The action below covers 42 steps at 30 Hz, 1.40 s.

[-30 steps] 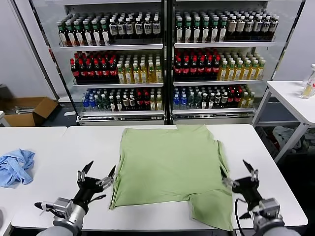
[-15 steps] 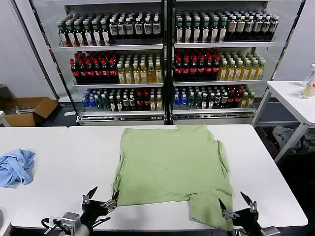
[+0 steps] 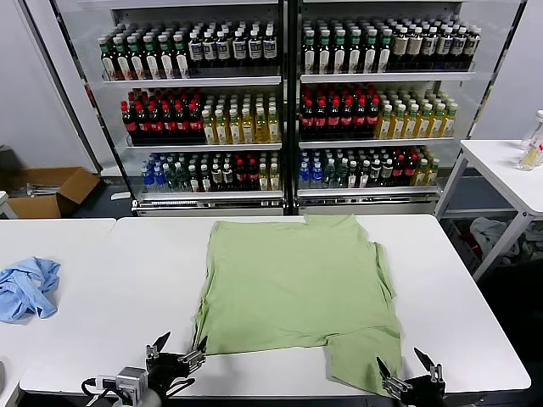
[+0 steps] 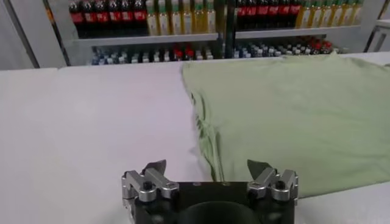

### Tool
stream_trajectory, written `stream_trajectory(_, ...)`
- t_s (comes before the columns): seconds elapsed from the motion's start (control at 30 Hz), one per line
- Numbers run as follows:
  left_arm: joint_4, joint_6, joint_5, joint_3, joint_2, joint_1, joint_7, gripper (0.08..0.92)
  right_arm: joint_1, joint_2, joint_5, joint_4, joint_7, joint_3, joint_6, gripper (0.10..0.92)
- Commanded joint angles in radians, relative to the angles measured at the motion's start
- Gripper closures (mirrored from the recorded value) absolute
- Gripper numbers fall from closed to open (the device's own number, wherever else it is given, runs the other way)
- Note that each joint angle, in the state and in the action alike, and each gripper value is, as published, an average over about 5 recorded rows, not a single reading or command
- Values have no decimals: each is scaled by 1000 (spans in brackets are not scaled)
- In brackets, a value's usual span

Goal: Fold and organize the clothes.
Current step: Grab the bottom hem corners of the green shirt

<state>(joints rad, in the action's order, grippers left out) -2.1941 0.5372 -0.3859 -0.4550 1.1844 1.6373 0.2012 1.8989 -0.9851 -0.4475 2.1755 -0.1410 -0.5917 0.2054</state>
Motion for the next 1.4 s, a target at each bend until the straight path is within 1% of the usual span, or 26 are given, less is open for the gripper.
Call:
stream_trajectory(0.03,25,11,15,39,12,-6,49,177,6,-1,-6,-5,-2,3,-7,203)
stream_trajectory(0.23,35,7,58,59,15,-1,54,179,-2,-4,-15,-13,-17,15,1,203)
stream_trajectory(0.33,36,7,61,64,15,-2,55,216,-6,-7,-34,-16,-18,24,6,237)
stream_trajectory(0.9,47,0,97,97,32,-2,46,700,-47,-17,-61,-36,-3,69,34,725)
stream_trajectory(1.1,51,-34,93,92,33,-10,27,870,-65,-16,-88,-30,3,71,30,888)
stream_trajectory(1.2,42,-52,83,77,29,-14,15,915,-73,-8,-118,-7,13,56,30,919)
stream_trajectory(1.4,-4,-65,53,31,1,5,9,919,-49,26,-181,95,50,-5,67,919)
